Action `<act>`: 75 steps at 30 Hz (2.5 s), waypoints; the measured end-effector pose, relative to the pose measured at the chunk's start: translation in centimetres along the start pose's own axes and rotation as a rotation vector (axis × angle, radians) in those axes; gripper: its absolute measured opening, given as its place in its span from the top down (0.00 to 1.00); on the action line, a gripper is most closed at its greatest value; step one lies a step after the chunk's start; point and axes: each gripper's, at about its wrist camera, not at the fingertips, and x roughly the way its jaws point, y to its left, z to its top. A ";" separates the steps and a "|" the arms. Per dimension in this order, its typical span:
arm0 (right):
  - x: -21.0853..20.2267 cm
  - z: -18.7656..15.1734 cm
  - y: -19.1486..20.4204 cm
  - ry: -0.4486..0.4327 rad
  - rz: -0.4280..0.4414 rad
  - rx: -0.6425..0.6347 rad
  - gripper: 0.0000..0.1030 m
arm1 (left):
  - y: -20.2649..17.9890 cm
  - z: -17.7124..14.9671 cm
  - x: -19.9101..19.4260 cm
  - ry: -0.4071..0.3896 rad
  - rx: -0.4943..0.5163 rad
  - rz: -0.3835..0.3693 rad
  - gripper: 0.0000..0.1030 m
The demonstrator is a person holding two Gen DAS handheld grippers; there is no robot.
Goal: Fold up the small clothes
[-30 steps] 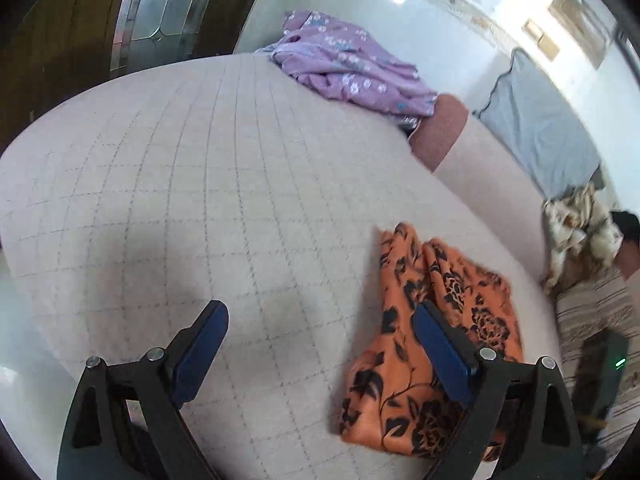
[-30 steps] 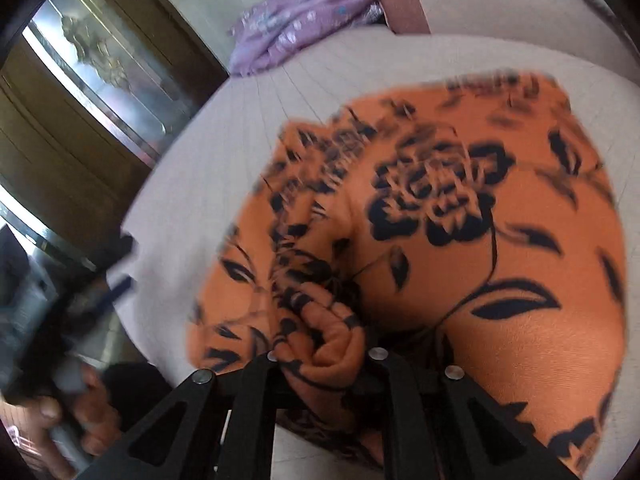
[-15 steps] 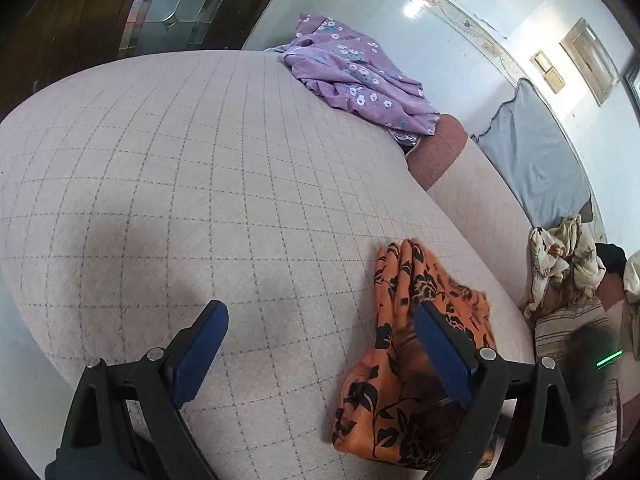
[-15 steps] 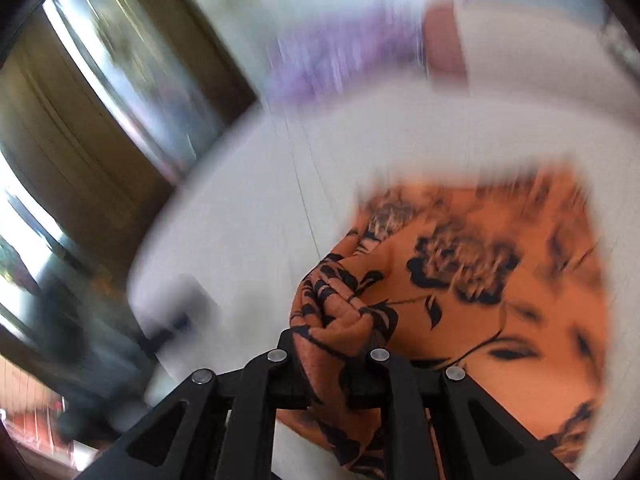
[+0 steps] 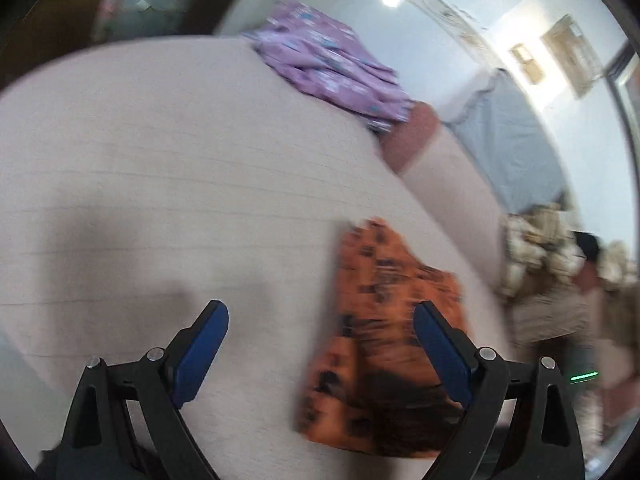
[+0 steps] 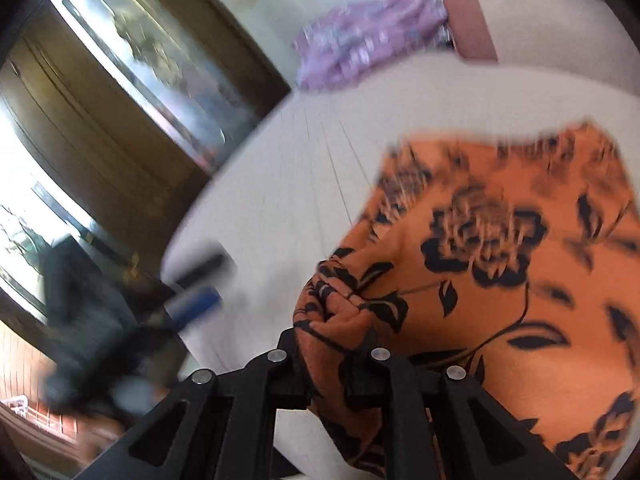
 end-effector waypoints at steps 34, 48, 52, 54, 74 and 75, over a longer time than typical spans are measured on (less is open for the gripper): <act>-4.9 0.0 -0.3 -0.199 0.145 -0.004 0.89 | -8.0 4.5 10.0 0.389 0.177 -0.196 0.81; 1.3 -3.1 0.2 -0.059 0.082 -0.056 0.69 | -3.0 3.3 12.9 0.459 0.145 -0.030 0.78; 0.5 -4.7 2.2 -0.072 0.077 -0.103 0.48 | -3.7 3.4 12.6 0.439 0.168 -0.003 0.72; 0.1 -5.4 2.8 -0.067 0.077 -0.119 0.45 | -4.1 3.7 11.9 0.421 0.179 0.020 0.70; -14.1 -9.5 -6.1 -0.248 0.109 0.192 0.35 | -4.3 -2.1 5.4 0.412 0.301 0.156 0.95; -13.8 -9.0 -6.6 -0.242 0.111 0.211 0.35 | -4.0 -1.7 5.2 0.411 0.263 0.134 0.95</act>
